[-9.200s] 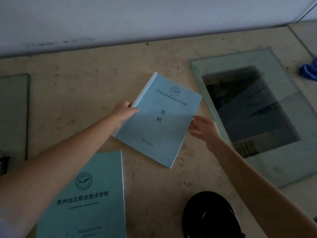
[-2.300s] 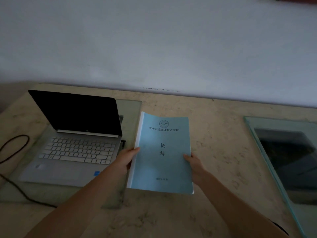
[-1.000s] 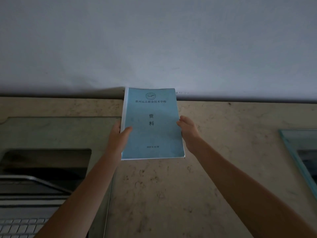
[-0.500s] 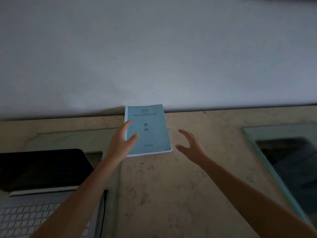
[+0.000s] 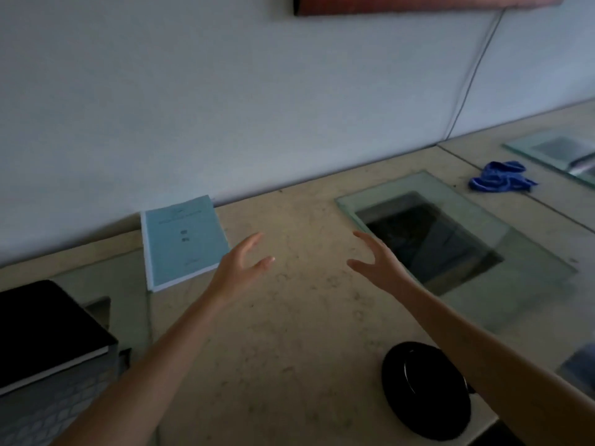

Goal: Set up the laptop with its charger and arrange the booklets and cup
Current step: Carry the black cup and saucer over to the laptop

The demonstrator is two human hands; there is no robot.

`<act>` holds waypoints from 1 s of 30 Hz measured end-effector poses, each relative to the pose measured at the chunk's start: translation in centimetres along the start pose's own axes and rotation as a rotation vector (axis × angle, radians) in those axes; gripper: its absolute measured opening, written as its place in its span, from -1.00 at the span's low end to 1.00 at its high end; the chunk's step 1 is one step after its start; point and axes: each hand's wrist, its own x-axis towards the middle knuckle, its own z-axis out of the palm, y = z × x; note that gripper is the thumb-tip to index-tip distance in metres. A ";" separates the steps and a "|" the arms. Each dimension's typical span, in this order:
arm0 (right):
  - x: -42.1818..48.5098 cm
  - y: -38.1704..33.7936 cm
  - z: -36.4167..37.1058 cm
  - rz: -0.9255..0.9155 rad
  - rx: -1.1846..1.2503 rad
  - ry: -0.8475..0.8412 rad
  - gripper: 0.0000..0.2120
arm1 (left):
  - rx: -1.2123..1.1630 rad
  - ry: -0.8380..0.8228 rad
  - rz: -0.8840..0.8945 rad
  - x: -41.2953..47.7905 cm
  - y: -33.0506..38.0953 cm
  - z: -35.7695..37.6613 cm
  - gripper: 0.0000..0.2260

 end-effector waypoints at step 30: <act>-20.5 17.4 -1.2 0.843 0.792 0.104 -0.45 | -0.124 -0.732 -0.466 -5.7 3.5 28.7 -0.71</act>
